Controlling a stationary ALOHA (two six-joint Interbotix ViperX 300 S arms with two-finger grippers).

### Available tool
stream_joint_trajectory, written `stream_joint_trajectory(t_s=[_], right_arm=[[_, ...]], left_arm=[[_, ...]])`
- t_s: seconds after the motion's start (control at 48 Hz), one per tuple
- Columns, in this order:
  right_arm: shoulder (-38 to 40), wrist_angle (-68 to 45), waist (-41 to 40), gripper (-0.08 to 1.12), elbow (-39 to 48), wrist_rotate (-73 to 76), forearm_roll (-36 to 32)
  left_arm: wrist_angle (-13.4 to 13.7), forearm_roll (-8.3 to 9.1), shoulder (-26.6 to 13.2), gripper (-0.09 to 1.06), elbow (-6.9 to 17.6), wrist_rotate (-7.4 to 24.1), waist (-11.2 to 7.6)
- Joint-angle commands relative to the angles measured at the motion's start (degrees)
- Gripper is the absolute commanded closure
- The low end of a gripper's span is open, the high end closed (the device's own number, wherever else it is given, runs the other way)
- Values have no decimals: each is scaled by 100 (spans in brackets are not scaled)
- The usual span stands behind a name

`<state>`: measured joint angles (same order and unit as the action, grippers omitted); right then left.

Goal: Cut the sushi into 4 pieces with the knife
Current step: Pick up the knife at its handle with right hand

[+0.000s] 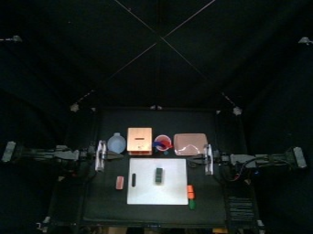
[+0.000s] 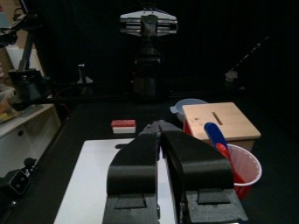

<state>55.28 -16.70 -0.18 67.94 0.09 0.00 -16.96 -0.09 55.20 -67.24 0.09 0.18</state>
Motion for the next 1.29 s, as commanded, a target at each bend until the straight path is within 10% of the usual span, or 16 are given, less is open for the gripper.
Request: stream_joint_trajectory(t_s=[0.021,0.458,0.854,1.292], right_arm=[[-167,-35,-308,104,-202,105,211],[-2364,2241,-1248,75,-2742,334,448],[-3858,5528,-1459,0,-4852,255,-79],[-5221,7717,-1274,0,-6003,-387,-387]], left_arm=[[-264,-9,-229,105,88,26,62],[-483,-9,-888,91,272,0,545],[-483,-308,-905,91,141,0,809],[-483,-404,-905,91,18,9,879]])
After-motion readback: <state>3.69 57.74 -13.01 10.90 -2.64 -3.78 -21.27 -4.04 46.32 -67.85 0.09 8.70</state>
